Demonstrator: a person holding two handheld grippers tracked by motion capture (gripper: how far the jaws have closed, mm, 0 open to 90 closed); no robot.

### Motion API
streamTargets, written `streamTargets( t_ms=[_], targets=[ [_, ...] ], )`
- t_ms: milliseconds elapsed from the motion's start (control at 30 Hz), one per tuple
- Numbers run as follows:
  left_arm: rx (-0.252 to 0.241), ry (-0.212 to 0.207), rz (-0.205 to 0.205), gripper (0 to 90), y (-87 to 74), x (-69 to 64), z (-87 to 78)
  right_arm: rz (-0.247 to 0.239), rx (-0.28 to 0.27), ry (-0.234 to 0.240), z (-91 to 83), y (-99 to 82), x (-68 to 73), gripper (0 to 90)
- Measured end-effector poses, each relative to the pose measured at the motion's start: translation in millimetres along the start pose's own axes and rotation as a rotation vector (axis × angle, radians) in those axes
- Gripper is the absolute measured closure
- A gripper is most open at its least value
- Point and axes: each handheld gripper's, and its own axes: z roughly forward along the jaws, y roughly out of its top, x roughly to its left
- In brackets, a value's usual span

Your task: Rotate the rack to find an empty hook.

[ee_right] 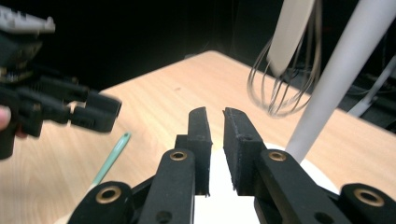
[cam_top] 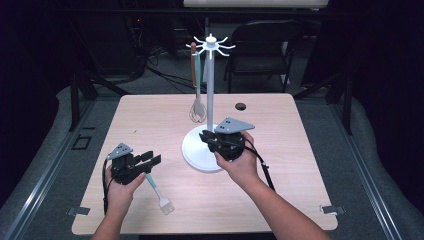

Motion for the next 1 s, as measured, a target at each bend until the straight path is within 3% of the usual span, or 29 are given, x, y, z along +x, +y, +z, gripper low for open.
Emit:
streamTargets(
  t_ms=[267, 600, 833, 1000],
  targets=[
    [0.001, 0.002, 0.003, 56.7, -0.1, -0.4, -0.3, 0.026, 0.061, 0.032, 11.1, -33.1, 11.7, 77.9],
    [-0.002, 0.022, 0.016, 56.5, 0.0, 0.4, -1.6, 0.037, 0.126, 0.093, 37.1, -66.1, 34.6, 72.1],
    [-0.004, 0.028, 0.017, 56.3, -0.2, 0.8, -0.9, 0.011, 0.219, 0.174, 72.2, -97.6, 73.1, 73.1],
    [-0.002, 0.029, 0.015, 56.2, -0.9, 2.0, -0.8, 0.010, 0.261, 0.232, 94.6, -108.7, 101.5, 72.9]
  ],
)
